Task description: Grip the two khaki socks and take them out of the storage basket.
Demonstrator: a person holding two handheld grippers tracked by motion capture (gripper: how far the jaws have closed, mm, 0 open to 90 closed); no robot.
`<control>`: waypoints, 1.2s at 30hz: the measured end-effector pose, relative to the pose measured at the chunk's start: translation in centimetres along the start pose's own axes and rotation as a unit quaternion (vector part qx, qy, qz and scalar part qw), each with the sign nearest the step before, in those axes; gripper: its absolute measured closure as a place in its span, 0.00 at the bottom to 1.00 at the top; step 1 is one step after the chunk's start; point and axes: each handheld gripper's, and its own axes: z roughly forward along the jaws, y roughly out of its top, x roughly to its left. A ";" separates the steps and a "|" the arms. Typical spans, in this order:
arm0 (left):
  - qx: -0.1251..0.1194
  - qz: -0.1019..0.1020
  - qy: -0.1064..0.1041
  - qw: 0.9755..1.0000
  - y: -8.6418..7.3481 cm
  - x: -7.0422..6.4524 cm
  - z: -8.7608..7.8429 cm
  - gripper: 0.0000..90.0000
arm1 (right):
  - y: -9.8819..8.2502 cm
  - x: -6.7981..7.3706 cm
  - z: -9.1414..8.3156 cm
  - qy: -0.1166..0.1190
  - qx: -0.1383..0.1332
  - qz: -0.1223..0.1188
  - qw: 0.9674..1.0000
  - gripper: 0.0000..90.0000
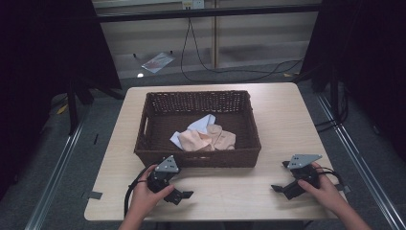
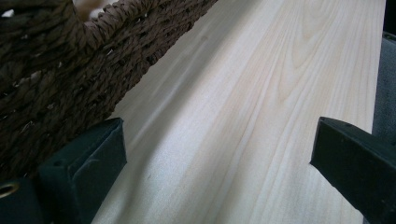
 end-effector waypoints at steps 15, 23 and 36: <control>0.090 -0.003 -0.011 0.996 1.4 -0.3 -0.3 0.04 | -0.1 0.0 -0.1 0.004 0.001 -0.004 1.000 0.00; 0.116 0.010 -0.026 0.993 2.8 -0.4 -0.6 0.04 | -0.2 0.1 -0.2 0.006 0.001 -0.006 1.000 0.00; 0.116 0.003 -0.055 0.992 5.9 -0.4 -2.7 0.04 | -0.2 0.2 -0.2 0.004 0.002 -0.002 1.000 0.00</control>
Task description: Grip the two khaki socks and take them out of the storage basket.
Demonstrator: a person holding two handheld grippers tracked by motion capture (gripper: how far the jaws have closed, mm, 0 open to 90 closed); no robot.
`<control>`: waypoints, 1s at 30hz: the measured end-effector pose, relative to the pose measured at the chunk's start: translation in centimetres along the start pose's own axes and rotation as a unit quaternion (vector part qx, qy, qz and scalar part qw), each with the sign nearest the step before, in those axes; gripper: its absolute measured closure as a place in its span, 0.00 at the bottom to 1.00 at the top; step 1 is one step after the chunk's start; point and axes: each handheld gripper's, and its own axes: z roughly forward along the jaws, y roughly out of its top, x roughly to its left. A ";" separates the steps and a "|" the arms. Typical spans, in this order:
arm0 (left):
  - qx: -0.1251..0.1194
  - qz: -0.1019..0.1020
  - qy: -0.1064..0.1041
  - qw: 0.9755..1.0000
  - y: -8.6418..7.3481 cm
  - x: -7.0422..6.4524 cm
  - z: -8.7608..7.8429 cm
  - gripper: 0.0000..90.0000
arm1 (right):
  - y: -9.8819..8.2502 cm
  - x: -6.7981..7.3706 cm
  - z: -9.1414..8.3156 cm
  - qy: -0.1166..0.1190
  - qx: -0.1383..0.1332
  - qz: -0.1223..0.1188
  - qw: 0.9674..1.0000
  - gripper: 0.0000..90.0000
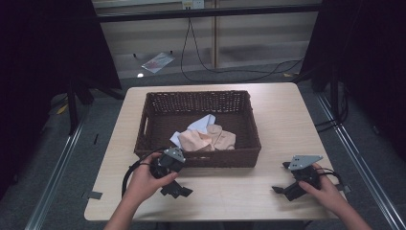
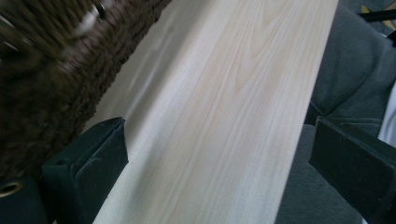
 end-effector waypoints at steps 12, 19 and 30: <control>0.004 -0.010 -0.013 1.000 2.7 0.1 -3.6 0.05 | 0.0 0.0 0.0 0.001 -0.001 0.000 1.000 0.00; -0.008 -0.027 -0.006 1.000 3.8 1.1 -5.1 0.05 | 0.0 0.0 0.0 0.001 0.000 -0.002 1.000 0.00; -0.004 -0.055 0.030 0.998 5.2 3.8 -5.9 0.05 | 0.0 0.0 0.0 0.001 -0.001 0.000 1.000 0.00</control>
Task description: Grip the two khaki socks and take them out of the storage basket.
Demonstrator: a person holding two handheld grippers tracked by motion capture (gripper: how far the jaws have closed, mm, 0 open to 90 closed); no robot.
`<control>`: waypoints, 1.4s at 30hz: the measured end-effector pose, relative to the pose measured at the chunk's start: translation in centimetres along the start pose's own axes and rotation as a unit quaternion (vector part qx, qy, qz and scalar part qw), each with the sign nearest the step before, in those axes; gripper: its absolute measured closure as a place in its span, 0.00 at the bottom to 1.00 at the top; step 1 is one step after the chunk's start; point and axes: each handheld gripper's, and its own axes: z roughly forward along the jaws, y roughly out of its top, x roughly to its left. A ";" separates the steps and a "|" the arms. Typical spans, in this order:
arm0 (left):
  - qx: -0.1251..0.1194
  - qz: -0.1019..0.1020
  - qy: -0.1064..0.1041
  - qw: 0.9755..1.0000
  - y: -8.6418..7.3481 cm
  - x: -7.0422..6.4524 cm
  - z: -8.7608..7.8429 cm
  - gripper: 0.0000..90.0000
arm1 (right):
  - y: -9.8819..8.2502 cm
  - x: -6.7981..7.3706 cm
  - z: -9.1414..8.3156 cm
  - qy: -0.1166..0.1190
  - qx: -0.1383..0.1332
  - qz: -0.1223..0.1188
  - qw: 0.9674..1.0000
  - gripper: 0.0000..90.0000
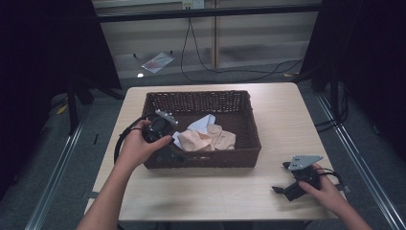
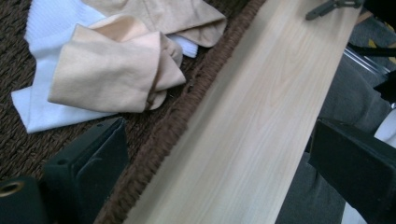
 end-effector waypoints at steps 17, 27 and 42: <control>-0.002 -0.040 0.034 0.999 2.5 3.9 2.2 0.05 | 0.0 0.0 0.0 0.000 0.000 0.000 1.000 0.00; -0.003 -0.059 0.060 0.996 2.8 5.5 3.9 0.05 | 0.0 0.0 0.0 0.000 0.000 0.000 1.000 0.00; 0.010 -0.072 0.085 0.994 3.4 7.3 6.6 0.07 | 0.0 0.0 0.0 0.000 0.000 0.000 1.000 0.00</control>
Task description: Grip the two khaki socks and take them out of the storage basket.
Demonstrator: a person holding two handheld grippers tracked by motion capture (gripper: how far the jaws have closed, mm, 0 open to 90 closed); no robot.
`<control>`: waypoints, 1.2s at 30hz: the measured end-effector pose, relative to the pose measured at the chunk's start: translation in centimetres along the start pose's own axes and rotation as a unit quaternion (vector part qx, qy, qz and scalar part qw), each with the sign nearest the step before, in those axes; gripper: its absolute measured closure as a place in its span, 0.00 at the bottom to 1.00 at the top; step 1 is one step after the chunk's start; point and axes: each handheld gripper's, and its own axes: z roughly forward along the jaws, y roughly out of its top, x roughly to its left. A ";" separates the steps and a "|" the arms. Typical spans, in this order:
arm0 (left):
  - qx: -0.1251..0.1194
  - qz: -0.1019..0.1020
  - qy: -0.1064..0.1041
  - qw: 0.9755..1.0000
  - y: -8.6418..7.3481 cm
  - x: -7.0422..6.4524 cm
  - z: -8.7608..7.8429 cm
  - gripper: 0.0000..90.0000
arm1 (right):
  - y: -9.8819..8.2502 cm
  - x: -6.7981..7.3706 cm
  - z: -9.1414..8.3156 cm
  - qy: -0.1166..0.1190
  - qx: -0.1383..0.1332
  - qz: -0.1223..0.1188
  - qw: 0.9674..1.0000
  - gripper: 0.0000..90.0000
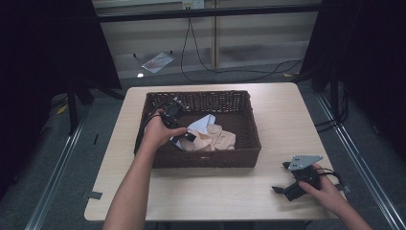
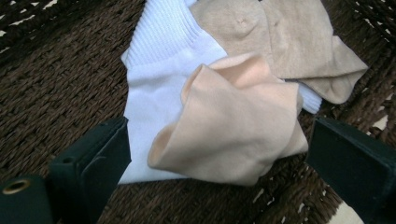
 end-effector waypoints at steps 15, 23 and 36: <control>0.030 0.027 -0.002 0.999 0.2 0.5 2.3 0.18 | 0.0 0.0 0.0 0.002 -0.001 -0.004 1.000 0.00; 0.043 0.056 -0.023 0.997 0.4 0.2 2.3 0.81 | 0.0 0.0 0.0 0.003 -0.001 -0.005 1.000 0.00; 0.048 0.031 -0.043 0.997 2.0 -0.6 -2.1 0.94 | 0.0 0.0 0.0 0.003 -0.001 -0.005 1.000 0.00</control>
